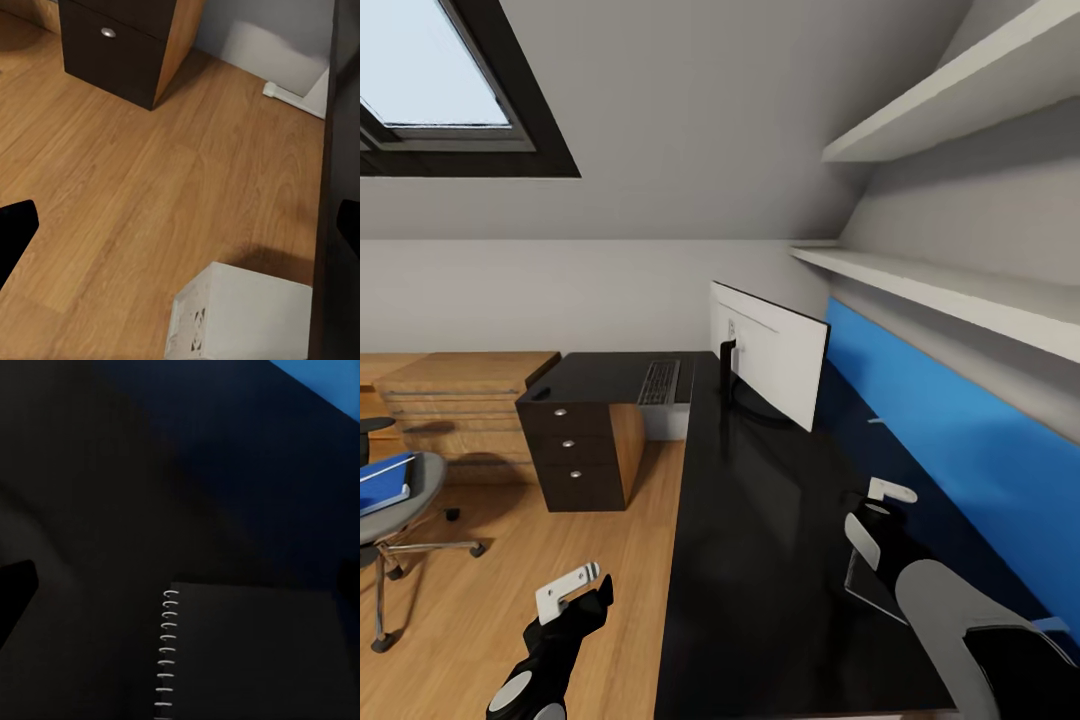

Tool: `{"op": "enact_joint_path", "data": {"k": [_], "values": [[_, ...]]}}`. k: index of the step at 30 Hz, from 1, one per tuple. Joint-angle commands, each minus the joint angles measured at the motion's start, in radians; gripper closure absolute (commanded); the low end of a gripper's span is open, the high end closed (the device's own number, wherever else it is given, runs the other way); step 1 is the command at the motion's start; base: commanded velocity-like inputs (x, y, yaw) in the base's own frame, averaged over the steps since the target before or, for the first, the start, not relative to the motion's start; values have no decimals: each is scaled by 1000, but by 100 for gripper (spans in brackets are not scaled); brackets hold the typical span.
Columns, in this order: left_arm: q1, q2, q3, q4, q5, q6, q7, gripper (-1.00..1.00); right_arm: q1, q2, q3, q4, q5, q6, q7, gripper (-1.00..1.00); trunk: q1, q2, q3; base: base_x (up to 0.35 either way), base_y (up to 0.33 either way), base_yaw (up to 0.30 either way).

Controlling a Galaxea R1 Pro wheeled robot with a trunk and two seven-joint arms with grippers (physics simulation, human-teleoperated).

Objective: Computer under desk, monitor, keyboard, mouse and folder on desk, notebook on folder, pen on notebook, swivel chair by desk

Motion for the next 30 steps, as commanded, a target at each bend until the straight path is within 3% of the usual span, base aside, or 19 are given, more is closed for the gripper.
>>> {"op": "enact_joint_path", "data": {"k": [1,5,13,21,30], "values": [[-1,1,-2,-2,4,4,7,-100,0,-1,7,-2,1,9,-6,-100,4,-8,-4,0,0,0],[-2,-11,1,16,18,69,10,-100,0,-3,7,-1,16,11,-4,-100,19,-36,-17,0,0,0],[-1,-24,89,53,28,126,7,-100,0,-11,7,4,19,10,-3,-100,50,-92,-42,0,0,0],[-1,-25,107,94,37,137,5,-100,0,-20,7,9,20,10,-1,-100,81,-148,-67,0,0,0],[-1,-24,169,101,55,138,3,-100,0,-40,8,38,19,11,0,-100,115,-211,-95,0,0,0]]}}
